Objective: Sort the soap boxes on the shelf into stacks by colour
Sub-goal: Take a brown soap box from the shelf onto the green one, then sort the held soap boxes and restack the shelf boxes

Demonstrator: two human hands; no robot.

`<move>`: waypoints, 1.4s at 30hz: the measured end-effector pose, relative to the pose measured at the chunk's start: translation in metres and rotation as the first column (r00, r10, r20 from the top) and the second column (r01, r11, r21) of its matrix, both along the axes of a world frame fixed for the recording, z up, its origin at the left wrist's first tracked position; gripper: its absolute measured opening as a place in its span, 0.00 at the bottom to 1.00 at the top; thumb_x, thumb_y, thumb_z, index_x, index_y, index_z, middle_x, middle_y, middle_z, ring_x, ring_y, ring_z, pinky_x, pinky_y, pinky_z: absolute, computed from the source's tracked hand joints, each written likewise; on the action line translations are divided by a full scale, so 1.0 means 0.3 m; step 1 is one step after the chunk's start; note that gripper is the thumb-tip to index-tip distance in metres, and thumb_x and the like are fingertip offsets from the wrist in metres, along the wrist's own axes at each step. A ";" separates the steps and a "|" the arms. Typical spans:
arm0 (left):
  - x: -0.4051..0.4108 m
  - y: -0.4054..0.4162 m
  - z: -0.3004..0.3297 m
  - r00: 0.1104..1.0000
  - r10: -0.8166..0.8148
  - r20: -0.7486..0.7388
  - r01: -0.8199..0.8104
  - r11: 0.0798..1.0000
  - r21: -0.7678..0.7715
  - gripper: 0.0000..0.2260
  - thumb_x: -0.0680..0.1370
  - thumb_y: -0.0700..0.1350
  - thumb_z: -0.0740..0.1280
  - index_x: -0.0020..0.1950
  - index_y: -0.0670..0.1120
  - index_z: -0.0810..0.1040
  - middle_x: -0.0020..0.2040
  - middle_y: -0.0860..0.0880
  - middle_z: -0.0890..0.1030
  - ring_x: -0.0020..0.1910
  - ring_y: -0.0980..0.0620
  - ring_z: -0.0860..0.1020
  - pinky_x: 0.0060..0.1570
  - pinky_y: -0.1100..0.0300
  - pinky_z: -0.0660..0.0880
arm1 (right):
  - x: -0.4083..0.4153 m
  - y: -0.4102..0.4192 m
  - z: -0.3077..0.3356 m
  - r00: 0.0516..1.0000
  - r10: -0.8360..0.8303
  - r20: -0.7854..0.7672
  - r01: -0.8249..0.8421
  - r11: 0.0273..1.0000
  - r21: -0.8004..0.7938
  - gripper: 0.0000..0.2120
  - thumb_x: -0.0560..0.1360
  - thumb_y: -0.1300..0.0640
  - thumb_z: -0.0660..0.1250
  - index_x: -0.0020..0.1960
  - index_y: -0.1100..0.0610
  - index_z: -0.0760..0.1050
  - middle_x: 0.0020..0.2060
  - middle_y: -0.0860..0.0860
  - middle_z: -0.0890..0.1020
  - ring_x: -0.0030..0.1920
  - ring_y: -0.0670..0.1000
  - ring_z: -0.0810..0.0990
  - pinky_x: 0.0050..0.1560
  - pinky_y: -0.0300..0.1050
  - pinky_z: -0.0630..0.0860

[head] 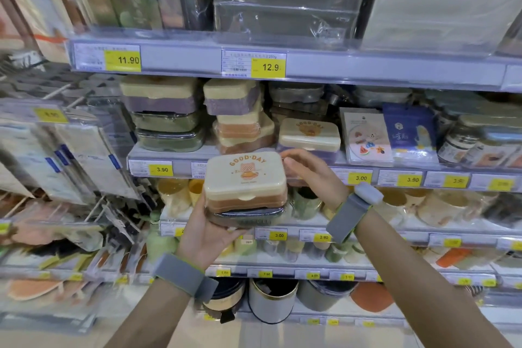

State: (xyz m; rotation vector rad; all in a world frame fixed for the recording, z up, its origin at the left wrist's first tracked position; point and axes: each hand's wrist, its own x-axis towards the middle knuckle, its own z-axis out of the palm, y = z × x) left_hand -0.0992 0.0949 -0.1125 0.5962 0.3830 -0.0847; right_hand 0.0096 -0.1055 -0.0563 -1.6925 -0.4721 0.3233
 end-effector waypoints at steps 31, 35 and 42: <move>-0.136 0.205 0.022 0.978 0.176 0.111 -0.181 0.983 0.034 0.21 0.84 0.56 0.55 0.70 0.47 0.75 0.65 0.41 0.81 0.63 0.38 0.79 0.55 0.39 0.80 | 0.259 0.277 0.283 0.965 0.131 0.226 0.062 0.726 -0.685 0.37 0.65 0.28 0.65 0.65 0.51 0.72 0.66 0.51 0.75 0.65 0.54 0.72 0.69 0.49 0.65; -0.121 0.193 0.028 0.982 0.162 0.096 -0.165 0.986 0.024 0.21 0.84 0.56 0.54 0.69 0.47 0.75 0.63 0.41 0.82 0.59 0.39 0.81 0.51 0.42 0.82 | 0.258 0.277 0.282 0.848 0.162 0.505 0.188 0.798 -0.572 0.48 0.60 0.24 0.65 0.73 0.47 0.59 0.70 0.49 0.71 0.67 0.55 0.71 0.68 0.49 0.67; -0.094 0.172 0.031 0.989 0.122 0.083 -0.126 0.991 0.041 0.23 0.84 0.57 0.53 0.71 0.46 0.74 0.63 0.40 0.82 0.59 0.40 0.82 0.50 0.44 0.82 | 0.248 0.276 0.254 0.833 0.142 0.535 0.273 0.736 -0.620 0.45 0.64 0.24 0.61 0.69 0.55 0.66 0.57 0.57 0.81 0.58 0.59 0.78 0.62 0.55 0.73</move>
